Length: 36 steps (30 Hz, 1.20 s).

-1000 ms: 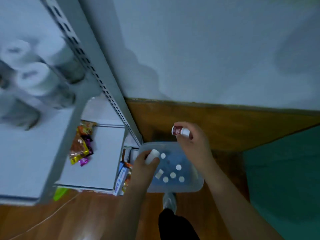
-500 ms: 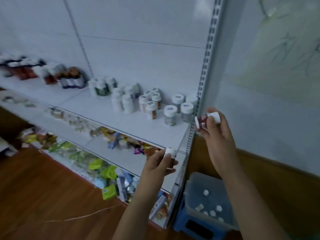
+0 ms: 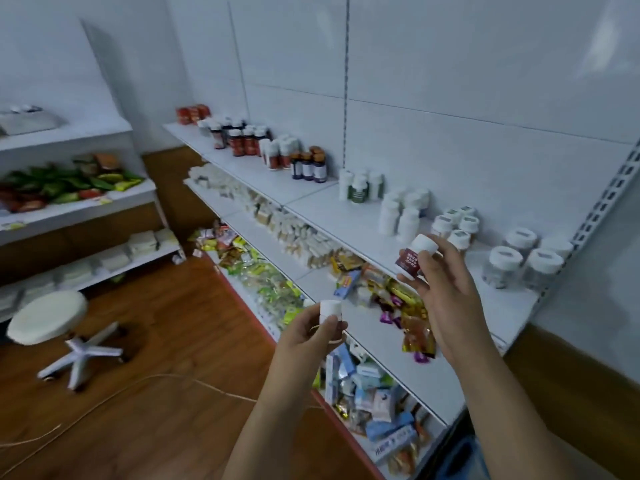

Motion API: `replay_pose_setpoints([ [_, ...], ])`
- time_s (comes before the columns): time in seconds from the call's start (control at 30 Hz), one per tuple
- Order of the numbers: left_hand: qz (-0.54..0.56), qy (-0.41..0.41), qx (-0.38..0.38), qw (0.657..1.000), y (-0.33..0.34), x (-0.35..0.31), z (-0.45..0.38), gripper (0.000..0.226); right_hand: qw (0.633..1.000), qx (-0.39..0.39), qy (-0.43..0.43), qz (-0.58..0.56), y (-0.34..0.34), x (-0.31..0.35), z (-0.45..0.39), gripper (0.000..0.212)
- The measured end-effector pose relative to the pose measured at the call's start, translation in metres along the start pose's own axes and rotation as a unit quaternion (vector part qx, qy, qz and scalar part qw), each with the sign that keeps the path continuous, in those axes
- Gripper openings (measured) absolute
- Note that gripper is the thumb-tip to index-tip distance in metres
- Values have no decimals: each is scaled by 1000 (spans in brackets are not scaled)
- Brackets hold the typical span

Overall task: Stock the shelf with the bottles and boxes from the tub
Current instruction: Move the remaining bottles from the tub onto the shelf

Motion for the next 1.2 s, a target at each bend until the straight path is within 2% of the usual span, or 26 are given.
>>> replay_pose_setpoints([
  [0.27, 0, 7, -60, 998, -55, -13, -66, 19, 997, 73, -2, 15, 76, -26, -73, 24],
  [0.63, -8, 8, -99, 995, -98, -50, -212, 19, 992, 128, 17, 10, 157, -71, -214, 28],
  [1.0, -8, -36, -91, 995, -141, -48, -330, 17, 990, 126, 50, 43, 223, -130, -309, 36],
  [1.2, -18, -52, -37, 998, -181, -55, -414, 15, 993, 80, 62, 58, 272, -159, -352, 37],
])
Point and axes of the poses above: each hand's wrist, its own z-axis away from the middle knuckle, its own y-axis out of the palm, x = y × z, the point moved 7 cm from there along -z, towards the middle knuckle, and after that the axes turned 6 degrees about z, right-handed, at the moved point
